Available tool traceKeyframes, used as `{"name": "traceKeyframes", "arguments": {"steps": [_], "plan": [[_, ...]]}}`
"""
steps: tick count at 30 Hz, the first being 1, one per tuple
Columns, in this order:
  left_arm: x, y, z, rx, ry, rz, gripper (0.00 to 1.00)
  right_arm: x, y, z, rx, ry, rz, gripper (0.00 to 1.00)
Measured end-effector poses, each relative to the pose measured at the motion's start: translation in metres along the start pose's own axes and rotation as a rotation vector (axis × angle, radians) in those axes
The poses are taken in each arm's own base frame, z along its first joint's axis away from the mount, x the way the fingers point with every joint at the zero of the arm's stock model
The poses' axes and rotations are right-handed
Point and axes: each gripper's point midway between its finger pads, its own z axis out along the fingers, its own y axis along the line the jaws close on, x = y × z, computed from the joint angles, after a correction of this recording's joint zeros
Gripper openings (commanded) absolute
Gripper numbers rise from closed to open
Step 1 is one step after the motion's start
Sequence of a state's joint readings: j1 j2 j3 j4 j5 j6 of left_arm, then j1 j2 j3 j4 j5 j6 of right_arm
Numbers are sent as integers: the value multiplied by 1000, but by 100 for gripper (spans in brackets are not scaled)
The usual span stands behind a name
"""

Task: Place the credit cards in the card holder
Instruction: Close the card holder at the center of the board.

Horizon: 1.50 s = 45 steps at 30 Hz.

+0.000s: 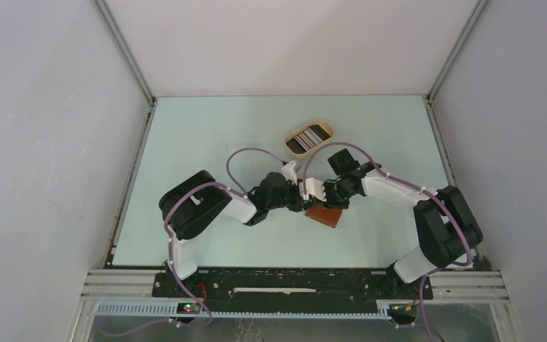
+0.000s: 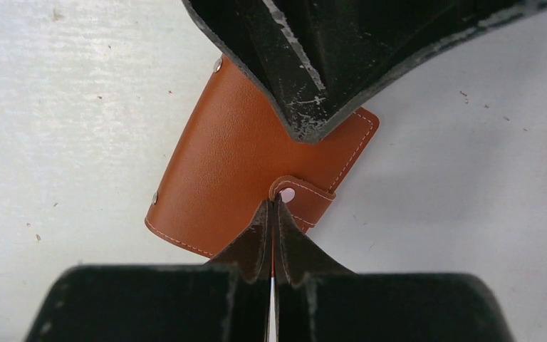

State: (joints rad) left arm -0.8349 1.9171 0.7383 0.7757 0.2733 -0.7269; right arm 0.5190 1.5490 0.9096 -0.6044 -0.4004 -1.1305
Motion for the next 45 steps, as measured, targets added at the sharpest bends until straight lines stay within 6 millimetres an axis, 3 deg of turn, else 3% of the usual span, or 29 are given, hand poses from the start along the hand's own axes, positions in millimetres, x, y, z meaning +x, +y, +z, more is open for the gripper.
{"name": "traceKeyframes", "arguments": {"steps": [11,19,28,45], "plan": [[-1,-2,1,6,5,0,5,0,1,1,23,25,-56,0],[-4,-17,1,77,0,-17,6,-1,1,2,30,49,-76,0],[-11,-26,17,128,0,-72,6,-1,1,2,31,53,-79,0],[-3,-16,26,92,40,-102,3,0,2,2,33,60,-84,0]]}}
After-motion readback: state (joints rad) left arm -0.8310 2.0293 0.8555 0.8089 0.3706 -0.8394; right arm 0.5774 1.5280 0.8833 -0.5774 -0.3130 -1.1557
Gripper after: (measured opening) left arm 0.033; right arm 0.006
